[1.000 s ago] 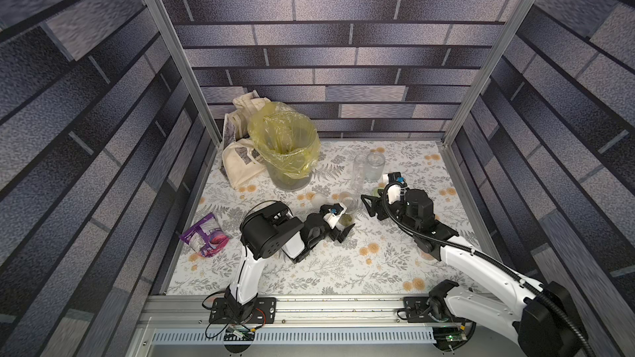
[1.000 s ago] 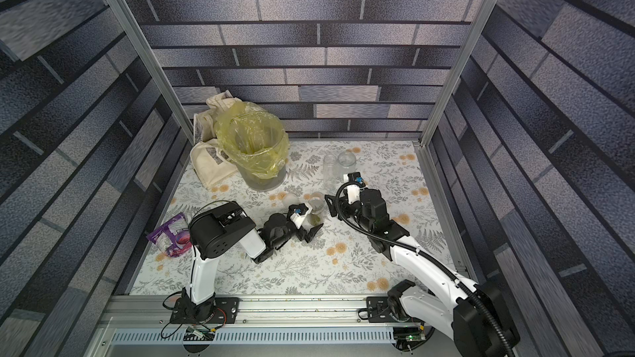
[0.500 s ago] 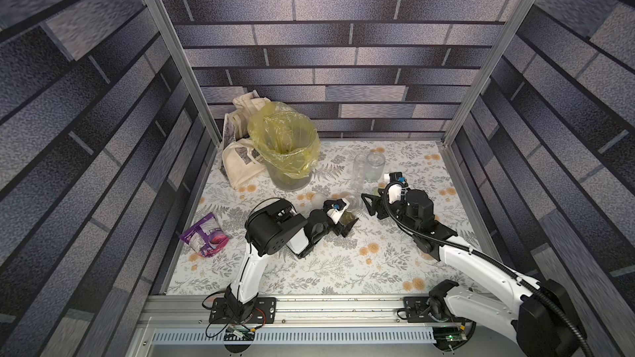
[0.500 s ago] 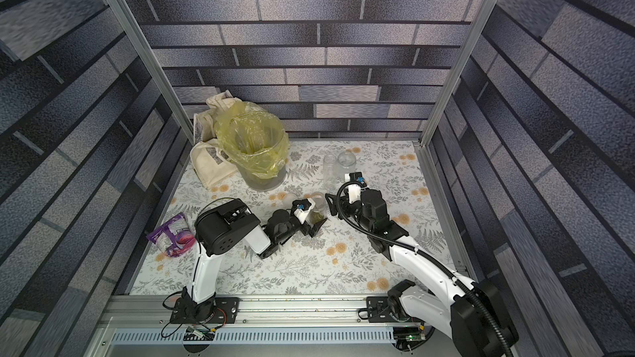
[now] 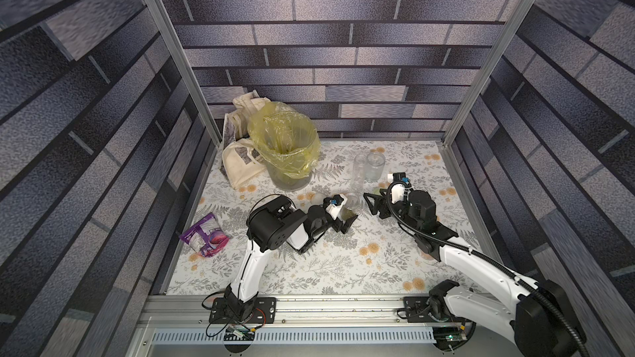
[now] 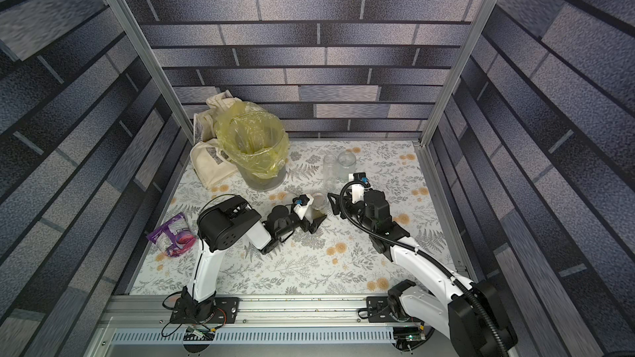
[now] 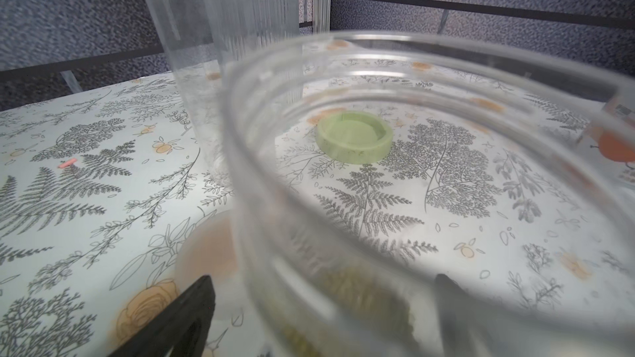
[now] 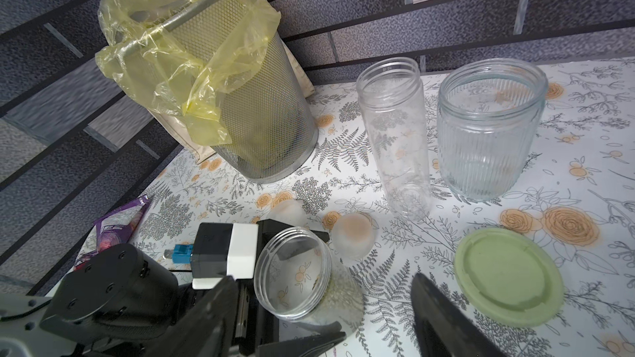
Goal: Empty moldy mung beans from jars
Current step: Pick up the jar from the center of the board.
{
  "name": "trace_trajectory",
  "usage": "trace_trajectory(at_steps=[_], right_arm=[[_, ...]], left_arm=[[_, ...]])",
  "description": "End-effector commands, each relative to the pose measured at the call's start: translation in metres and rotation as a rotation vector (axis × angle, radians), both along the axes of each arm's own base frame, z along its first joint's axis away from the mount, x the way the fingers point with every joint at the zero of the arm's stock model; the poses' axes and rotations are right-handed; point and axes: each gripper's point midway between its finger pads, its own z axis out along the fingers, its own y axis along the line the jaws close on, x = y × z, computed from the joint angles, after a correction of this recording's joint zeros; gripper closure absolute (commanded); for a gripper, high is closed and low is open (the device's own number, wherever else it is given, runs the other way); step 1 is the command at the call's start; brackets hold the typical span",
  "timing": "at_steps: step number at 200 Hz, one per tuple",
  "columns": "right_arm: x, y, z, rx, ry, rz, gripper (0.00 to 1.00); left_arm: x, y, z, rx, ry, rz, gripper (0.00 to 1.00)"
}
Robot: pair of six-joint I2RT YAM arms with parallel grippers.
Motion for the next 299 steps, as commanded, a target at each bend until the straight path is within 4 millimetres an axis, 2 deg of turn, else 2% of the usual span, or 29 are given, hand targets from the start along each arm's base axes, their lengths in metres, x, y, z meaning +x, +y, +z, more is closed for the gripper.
trace_trajectory(at_steps=[1, 60, 79, 104, 142, 165, 206, 229, 246, 269, 299], right_arm=[[0.0, -0.001, 0.001, 0.024, -0.004, 0.002, 0.19], [0.002, -0.003, -0.002, 0.024, 0.001, -0.006, 0.19], [0.002, -0.003, -0.005, 0.023, 0.006, -0.002, 0.2], [0.004, -0.002, -0.009, 0.021, 0.011, -0.001, 0.2], [0.003, 0.0, -0.013, 0.028, 0.015, 0.017, 0.2], [-0.003, 0.008, -0.008, 0.033, -0.006, 0.08, 0.19], [-0.02, 0.028, 0.014, 0.079, -0.04, 0.236, 0.14], [-0.027, 0.037, 0.029, 0.127, -0.073, 0.308, 0.12], [-0.024, 0.038, 0.034, 0.132, -0.089, 0.298, 0.11], [-0.022, 0.038, 0.039, 0.134, -0.106, 0.301, 0.11], [-0.028, 0.04, 0.063, 0.161, -0.164, 0.327, 0.11]], left_arm=[[0.004, -0.007, 0.006, -0.023, -0.016, -0.012, 0.0], [0.008, -0.018, 0.01, -0.042, -0.03, -0.029, 0.0], [0.009, -0.016, 0.01, -0.05, -0.019, -0.03, 0.07], [0.012, -0.012, 0.011, -0.071, 0.008, -0.031, 0.23], [0.013, -0.006, 0.015, -0.09, 0.029, -0.036, 0.26], [0.001, -0.001, 0.039, -0.13, 0.038, -0.08, 0.28], [-0.02, 0.015, 0.103, -0.162, 0.175, -0.185, 0.32], [-0.041, 0.012, 0.136, -0.097, 0.203, -0.27, 0.33], [-0.047, 0.012, 0.148, -0.032, 0.176, -0.267, 0.34], [-0.047, 0.018, 0.159, -0.032, 0.164, -0.258, 0.37], [-0.052, 0.024, 0.165, -0.015, 0.163, -0.292, 0.38]])
